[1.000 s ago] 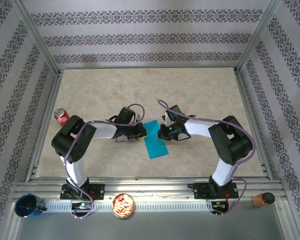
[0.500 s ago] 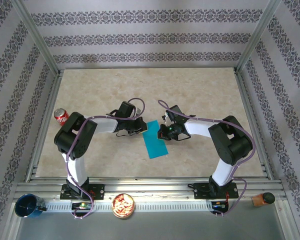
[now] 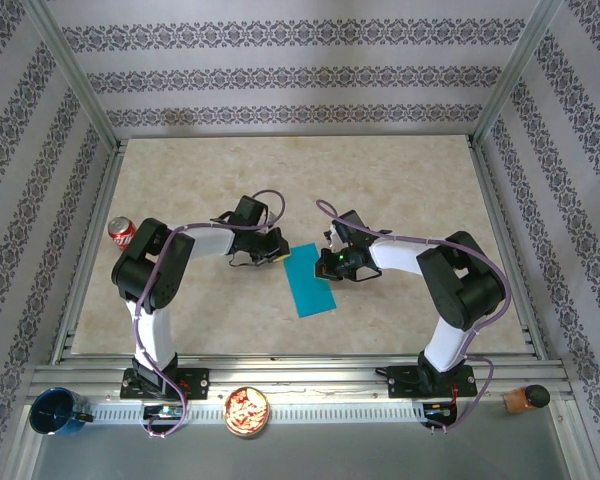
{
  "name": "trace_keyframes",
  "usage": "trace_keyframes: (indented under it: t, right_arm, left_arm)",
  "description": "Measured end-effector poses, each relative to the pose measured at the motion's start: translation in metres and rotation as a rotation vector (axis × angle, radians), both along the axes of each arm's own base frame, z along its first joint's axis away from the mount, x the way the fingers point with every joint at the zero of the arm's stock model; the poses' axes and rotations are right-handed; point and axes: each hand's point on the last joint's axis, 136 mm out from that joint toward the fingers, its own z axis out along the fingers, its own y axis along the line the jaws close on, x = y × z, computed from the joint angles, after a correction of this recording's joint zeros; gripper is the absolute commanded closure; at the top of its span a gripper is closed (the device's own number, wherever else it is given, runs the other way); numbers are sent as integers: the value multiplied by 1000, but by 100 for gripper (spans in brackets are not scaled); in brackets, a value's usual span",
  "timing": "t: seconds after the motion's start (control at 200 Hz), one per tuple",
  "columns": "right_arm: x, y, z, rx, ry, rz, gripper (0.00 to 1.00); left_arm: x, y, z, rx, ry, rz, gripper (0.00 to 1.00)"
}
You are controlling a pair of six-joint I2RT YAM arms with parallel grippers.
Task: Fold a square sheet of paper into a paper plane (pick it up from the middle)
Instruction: First fold the square sheet of paper in half at the center of the table.
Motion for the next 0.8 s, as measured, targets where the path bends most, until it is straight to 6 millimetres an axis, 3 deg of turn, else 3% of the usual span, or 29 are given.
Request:
trace_keyframes:
  t: [0.165, 0.63, 0.799]
  right_arm:
    - [0, 0, 0, 1, -1, 0, 100]
    - [0, 0, 0, 5, 0, 1, 100]
    - [0, 0, 0, 5, 0, 0, 100]
  left_arm:
    - [10, 11, -3, 17, -1, 43, 92]
    - [15, 20, -3, 92, -8, 57, 92]
    - [16, 30, 10, 133, -46, 61, 92]
